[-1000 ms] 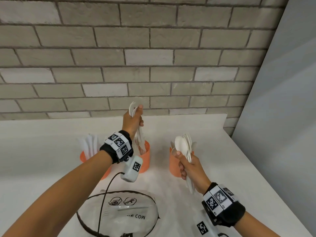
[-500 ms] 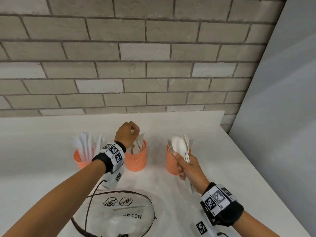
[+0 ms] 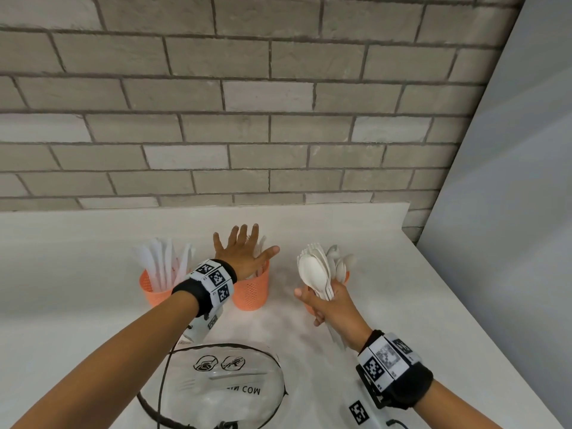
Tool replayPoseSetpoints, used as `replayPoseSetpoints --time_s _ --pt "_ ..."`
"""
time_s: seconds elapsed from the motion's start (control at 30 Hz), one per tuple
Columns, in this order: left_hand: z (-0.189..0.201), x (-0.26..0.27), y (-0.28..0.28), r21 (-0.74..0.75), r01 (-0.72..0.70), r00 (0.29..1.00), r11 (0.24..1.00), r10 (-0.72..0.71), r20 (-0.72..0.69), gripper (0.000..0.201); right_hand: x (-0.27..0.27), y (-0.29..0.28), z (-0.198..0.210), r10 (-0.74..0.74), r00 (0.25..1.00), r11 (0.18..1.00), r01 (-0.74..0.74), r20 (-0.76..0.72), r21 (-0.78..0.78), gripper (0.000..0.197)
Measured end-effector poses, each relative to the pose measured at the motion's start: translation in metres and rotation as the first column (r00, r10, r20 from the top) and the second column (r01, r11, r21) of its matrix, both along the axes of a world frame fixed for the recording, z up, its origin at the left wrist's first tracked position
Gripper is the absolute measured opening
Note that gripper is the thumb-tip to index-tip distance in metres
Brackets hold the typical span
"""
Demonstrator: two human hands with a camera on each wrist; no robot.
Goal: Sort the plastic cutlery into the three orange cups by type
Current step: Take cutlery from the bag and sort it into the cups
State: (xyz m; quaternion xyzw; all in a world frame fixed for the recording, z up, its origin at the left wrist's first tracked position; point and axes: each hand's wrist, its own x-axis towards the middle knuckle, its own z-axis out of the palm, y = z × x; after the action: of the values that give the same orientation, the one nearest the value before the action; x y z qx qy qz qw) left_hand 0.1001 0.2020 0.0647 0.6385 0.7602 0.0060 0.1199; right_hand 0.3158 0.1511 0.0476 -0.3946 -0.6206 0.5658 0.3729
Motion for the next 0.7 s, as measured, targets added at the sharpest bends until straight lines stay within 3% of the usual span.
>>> replayPoseSetpoints --time_s 0.1,0.17,0.23,0.27,0.33,0.37,0.43,0.57,0.63,0.7 --pt "0.008 0.002 -0.004 0.070 -0.011 0.999 0.997 0.007 0.051 0.084 0.004 -0.001 0.004 0.015 1.000 0.999 -0.014 0.007 -0.045 0.034" --pt "0.020 0.007 -0.010 0.281 -0.016 0.987 0.960 -0.030 0.157 0.081 0.007 -0.002 0.008 0.023 1.000 0.994 -0.024 -0.013 -0.105 0.033" --pt "0.038 0.016 -0.019 0.497 -0.060 0.908 0.866 -0.159 0.388 0.069 0.008 -0.002 0.010 0.041 0.998 0.986 -0.048 -0.051 -0.159 0.034" --pt "0.048 0.022 -0.025 0.533 -0.085 0.824 0.842 -0.242 0.513 0.057 0.007 -0.001 0.011 0.050 0.996 0.981 -0.064 -0.080 -0.186 0.036" --pt "0.062 0.036 -0.036 0.482 -0.055 0.615 0.874 -0.351 0.706 0.040 0.004 -0.001 0.013 0.074 0.985 0.963 -0.112 -0.158 -0.243 0.043" --pt "0.066 0.043 -0.042 0.428 -0.010 0.532 0.904 -0.358 0.767 0.043 0.002 -0.001 0.015 0.096 0.973 0.949 -0.153 -0.209 -0.275 0.042" --pt "0.069 0.054 -0.051 0.322 0.083 0.442 0.943 -0.325 0.836 0.062 -0.004 -0.003 0.019 0.151 0.937 0.907 -0.258 -0.314 -0.333 0.033" --pt "0.056 0.070 -0.060 0.216 0.044 0.314 0.975 -0.219 0.924 0.066 -0.012 -0.005 0.024 0.279 0.856 0.809 -0.454 -0.435 -0.374 0.028" --pt "0.051 0.078 -0.063 0.229 -0.040 0.311 0.972 -0.206 0.928 0.046 -0.014 -0.008 0.027 0.315 0.841 0.782 -0.493 -0.441 -0.381 0.026" --pt "0.048 0.082 -0.063 0.274 -0.106 0.366 0.956 -0.219 0.904 0.024 -0.014 -0.011 0.031 0.305 0.871 0.796 -0.455 -0.386 -0.398 0.023"
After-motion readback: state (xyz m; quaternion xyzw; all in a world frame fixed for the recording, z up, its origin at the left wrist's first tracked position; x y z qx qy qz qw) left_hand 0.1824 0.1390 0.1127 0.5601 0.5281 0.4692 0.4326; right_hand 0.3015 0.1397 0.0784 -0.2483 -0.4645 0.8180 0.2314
